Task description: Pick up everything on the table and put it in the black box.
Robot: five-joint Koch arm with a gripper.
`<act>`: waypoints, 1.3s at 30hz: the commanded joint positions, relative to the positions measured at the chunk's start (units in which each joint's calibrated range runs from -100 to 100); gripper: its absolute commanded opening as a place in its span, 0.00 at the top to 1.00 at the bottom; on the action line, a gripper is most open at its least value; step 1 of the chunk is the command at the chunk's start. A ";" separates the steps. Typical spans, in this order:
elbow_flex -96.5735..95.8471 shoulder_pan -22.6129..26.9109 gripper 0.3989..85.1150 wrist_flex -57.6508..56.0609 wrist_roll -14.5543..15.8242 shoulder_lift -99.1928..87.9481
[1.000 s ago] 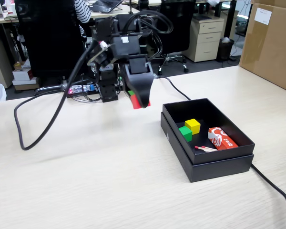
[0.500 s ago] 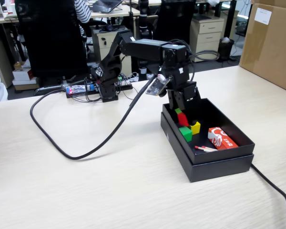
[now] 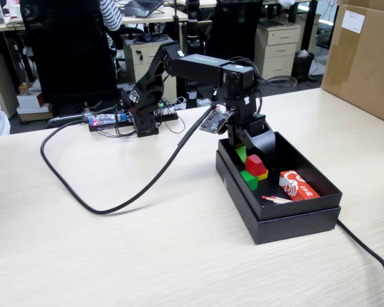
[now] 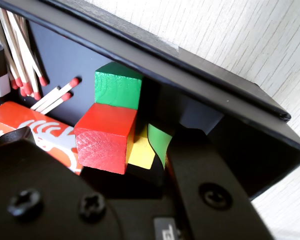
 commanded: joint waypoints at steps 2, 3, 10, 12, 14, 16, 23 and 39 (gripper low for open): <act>1.25 -0.10 0.47 0.41 -0.10 -9.37; 1.25 -0.20 0.47 0.41 -0.05 -11.55; 0.52 -1.42 0.47 0.41 -0.15 -31.17; -2.11 -2.93 0.47 0.41 -0.29 -39.21; -5.01 -4.44 0.44 0.92 -0.78 -44.37; -12.99 -7.23 0.43 4.98 -2.44 -53.32; -42.36 -12.01 0.43 18.29 -3.76 -78.33; -95.04 -13.04 0.43 43.34 -4.05 -113.22</act>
